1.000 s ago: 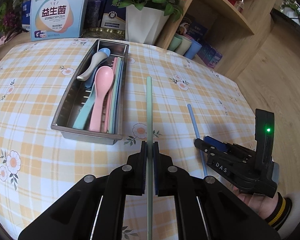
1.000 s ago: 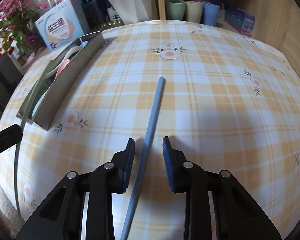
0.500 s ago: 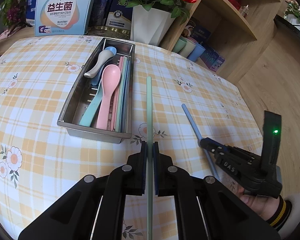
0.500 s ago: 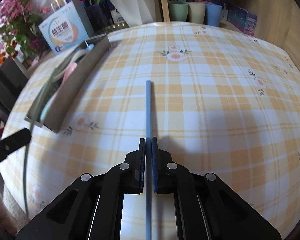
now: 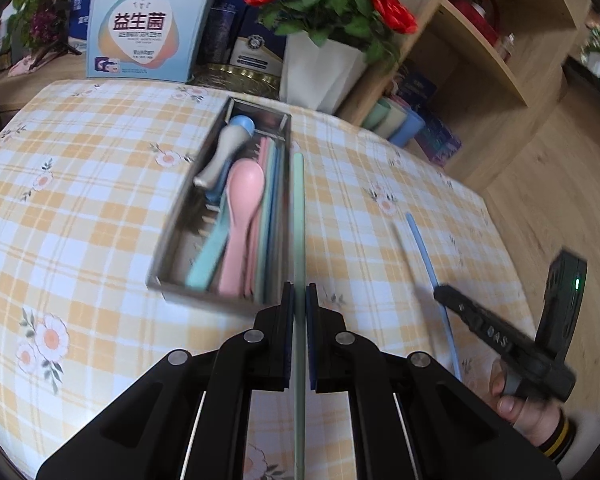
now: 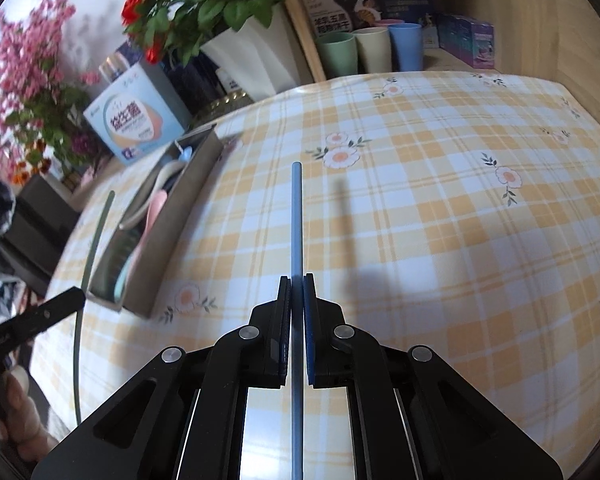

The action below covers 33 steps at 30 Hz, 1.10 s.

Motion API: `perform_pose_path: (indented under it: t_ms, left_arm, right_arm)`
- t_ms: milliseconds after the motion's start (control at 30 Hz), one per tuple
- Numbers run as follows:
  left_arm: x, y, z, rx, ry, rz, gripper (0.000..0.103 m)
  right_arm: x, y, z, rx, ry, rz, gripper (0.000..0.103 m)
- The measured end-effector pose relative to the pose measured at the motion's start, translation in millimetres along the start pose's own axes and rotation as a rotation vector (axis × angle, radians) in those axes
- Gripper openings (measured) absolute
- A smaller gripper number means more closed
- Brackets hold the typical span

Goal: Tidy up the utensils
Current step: 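Release the green chopstick into the tray with the left tool while the right holds the blue chopstick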

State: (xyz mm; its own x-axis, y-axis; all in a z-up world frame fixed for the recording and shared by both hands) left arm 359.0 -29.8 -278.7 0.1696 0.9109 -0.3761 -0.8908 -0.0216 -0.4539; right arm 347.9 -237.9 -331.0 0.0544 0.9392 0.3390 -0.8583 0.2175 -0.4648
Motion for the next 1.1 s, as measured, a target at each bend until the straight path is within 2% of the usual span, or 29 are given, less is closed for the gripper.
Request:
perform_pose_path:
  t_ms: [233, 400, 500, 700, 967, 1100]
  left_arm:
    - [9, -61, -9, 0.000, -0.008, -0.003, 0.006]
    - [8, -99, -39, 0.030, -0.018, -0.025, 0.006]
    - [7, -110, -54, 0.051, -0.020, -0.036, 0.006]
    - [11, -115, -86, 0.106, -0.064, -0.065, 0.006]
    - [21, -111, -107, 0.159, -0.093, -0.066, 0.006]
    - [19, -112, -110, 0.168, -0.077, -0.081, 0.006]
  right_arm:
    - [-8, -12, 7, -0.040, -0.034, -0.032, 0.006]
    - [-21, -17, 9, -0.051, -0.039, -0.063, 0.006]
    - [-30, -19, 10, -0.056, -0.033, -0.082, 0.006]
    - [-44, -24, 10, -0.063, -0.026, -0.109, 0.006]
    - [-48, -24, 8, -0.056, -0.026, -0.115, 0.006]
    - [-48, -25, 10, -0.058, -0.030, -0.114, 0.006]
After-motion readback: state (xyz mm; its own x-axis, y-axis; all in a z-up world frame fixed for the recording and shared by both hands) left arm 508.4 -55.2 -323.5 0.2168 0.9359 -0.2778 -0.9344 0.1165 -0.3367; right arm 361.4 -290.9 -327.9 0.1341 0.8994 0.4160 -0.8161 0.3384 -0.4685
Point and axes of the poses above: each gripper's, at about its wrist camera, not at the fingertips, and z roughly against the way its jaws point, x to its left, y to its underside, the point moved 10 cm from there along -z, roughly the way its jaws point, and after that the axes turned 9 degrees about x, right-handed, at the moved point
